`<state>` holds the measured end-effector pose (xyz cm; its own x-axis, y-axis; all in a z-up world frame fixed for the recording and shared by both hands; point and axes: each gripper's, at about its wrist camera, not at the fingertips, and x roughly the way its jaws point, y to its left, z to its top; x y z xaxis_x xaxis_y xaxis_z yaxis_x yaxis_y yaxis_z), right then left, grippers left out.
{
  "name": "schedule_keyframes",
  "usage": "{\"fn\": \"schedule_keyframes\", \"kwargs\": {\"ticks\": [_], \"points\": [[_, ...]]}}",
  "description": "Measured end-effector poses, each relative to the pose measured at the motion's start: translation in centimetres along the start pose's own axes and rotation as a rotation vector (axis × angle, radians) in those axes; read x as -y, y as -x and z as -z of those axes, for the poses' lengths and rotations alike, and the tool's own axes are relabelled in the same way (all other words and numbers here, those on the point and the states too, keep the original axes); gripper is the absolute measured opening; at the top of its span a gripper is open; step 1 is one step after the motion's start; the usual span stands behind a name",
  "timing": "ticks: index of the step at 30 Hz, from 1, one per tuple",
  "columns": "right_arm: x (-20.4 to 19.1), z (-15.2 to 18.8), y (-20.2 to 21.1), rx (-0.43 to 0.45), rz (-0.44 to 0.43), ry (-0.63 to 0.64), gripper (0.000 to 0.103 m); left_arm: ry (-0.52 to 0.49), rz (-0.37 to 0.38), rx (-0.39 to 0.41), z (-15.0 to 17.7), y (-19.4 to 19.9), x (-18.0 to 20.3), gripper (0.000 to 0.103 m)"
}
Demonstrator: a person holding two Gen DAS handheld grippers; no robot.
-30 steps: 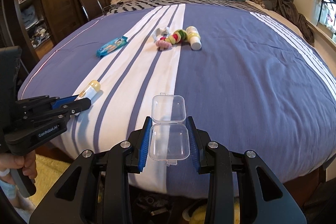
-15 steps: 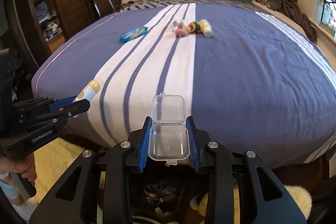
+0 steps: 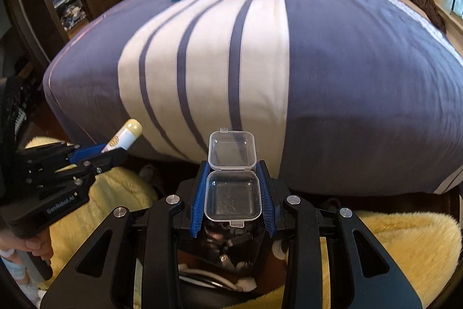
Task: Collect trash
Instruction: 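Lower the box and sunscreen tube into the bin and open both tools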
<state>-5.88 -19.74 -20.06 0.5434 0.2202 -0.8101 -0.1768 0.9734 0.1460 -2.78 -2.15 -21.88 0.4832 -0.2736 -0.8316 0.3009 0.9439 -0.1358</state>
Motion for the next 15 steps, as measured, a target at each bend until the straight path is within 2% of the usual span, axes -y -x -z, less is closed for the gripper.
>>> {"fn": "schedule_keyframes", "kwargs": {"ticks": [7, 15], "points": [[0.0, 1.4, -1.6, -0.056, 0.003, 0.002, 0.034, 0.001, 0.01, -0.105, 2.6, -3.1, 0.0, 0.018], [0.4, 2.7, -3.7, -0.13, -0.009, -0.013, 0.034, 0.008, 0.025, -0.174, 3.4, -5.2, 0.1, 0.018]]}}
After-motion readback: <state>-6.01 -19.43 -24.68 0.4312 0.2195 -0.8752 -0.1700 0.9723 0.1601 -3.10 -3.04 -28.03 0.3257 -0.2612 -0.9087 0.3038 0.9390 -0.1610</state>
